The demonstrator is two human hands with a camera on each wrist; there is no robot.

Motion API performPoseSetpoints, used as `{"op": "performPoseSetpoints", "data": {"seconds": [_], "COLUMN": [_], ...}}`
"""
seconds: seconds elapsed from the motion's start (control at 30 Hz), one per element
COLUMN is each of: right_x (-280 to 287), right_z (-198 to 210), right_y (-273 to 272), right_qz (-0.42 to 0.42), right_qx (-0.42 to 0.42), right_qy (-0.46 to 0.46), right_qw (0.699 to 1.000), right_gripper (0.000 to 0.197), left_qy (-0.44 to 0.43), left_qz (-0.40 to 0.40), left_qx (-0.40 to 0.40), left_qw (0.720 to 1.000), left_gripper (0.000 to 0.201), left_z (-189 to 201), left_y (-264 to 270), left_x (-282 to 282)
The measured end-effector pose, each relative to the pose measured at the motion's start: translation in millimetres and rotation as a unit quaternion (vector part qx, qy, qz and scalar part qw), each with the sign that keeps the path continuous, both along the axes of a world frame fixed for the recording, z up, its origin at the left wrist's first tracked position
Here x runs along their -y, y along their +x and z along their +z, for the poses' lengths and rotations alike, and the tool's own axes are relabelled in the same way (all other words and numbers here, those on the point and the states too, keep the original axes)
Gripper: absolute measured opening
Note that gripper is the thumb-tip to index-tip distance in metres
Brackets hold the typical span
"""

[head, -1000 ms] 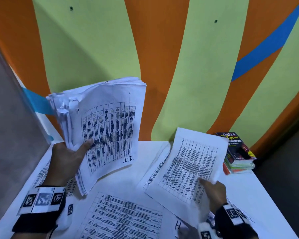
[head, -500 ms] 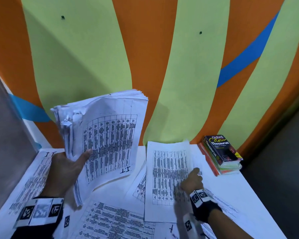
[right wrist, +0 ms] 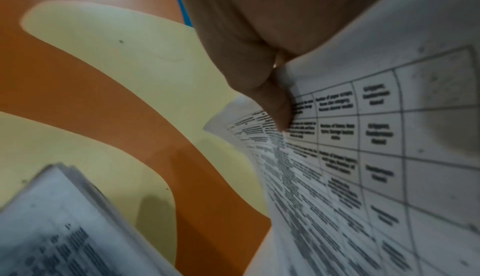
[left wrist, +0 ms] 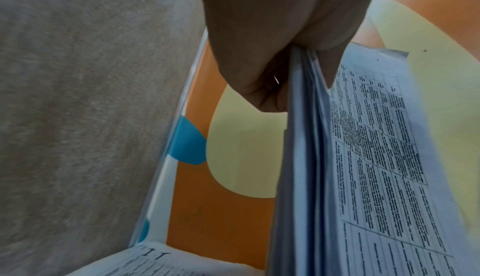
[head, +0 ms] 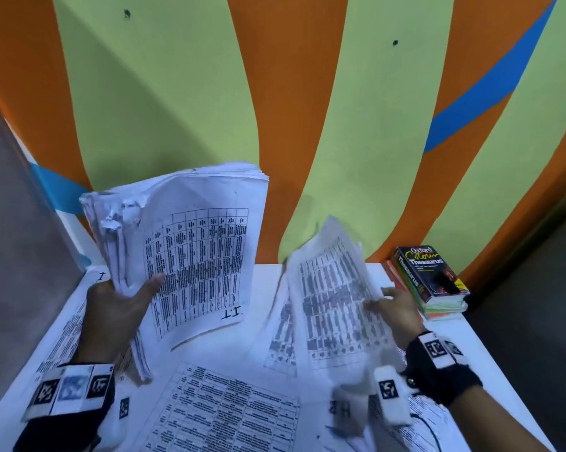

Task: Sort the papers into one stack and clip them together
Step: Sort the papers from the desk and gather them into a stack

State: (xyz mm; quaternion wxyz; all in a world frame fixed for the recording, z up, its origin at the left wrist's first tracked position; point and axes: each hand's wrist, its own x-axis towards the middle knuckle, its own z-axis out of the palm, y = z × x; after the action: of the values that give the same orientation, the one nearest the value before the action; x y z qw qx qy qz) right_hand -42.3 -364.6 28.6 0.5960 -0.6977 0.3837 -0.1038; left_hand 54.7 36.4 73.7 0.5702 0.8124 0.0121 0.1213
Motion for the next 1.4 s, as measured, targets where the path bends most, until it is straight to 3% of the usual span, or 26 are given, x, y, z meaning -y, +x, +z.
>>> {"op": "performPoseSetpoints", "data": {"seconds": [0.07,0.13,0.33,0.47,0.6,0.7,0.83,0.97,1.03,1.1,1.23,1.3,1.4], "right_x": [8,9,-14,-36,-45,-58,-113,-166,-184,-196,-211,-212,-208], "right_z": [22,45,128,184,213,178,71,-17,-37,-49,-55,-51,-49], "right_y": [-1,-1,-5,-8,6,29,44,36,27,19,11,12,14], "right_qz": [0.026,0.081,0.224,0.297,0.378,0.417,0.506,0.524,0.538,0.534,0.530,0.538,0.544], "right_qx": [0.003,-0.006,0.020,0.119,0.079,-0.016,-0.115,-0.154,-0.159,-0.167,-0.155,-0.157,-0.140], "right_qy": [-0.032,-0.084,-0.247,-0.207,-0.101,-0.133,-0.241,-0.295,-0.375,-0.431,-0.489,-0.473,-0.433], "right_qw": [0.999,0.993,0.942,0.925,0.917,0.899,0.820,0.784,0.738,0.708,0.676,0.679,0.705], "right_gripper": [0.040,0.035,0.024,0.007,0.011,0.008,0.026,0.026,0.013,0.033,0.049,0.042,0.013], "left_qy": [-0.008,-0.010,-0.010,0.011,0.021,0.023,0.037,0.053,0.053,0.056,0.043,0.041,0.049], "left_qz": [0.015,0.032,0.055,0.105,0.124,0.137,0.169,0.175,0.191,0.204,0.218,0.225,0.221], "left_qx": [-0.011,-0.018,0.006,0.009,0.000,-0.001,-0.002,0.000,-0.009,-0.012,0.011,0.021,0.020], "left_qw": [1.000,0.999,0.998,0.994,0.992,0.990,0.985,0.983,0.980,0.977,0.975,0.973,0.974], "left_gripper": [0.052,0.059,0.038,0.041,0.040,0.038,0.040,0.039,0.044,0.051,0.045,0.043,0.047], "left_z": [-4,-10,-8,-1,4,10,17,12,10,9,7,6,5], "left_y": [1,2,-4,-10,-14,-19,-29,-31,-32,-32,-29,-25,-22], "left_x": [-11,-22,-39,-51,-64,-70,-69,-83,-90,-94,-95,-95,-92]}}
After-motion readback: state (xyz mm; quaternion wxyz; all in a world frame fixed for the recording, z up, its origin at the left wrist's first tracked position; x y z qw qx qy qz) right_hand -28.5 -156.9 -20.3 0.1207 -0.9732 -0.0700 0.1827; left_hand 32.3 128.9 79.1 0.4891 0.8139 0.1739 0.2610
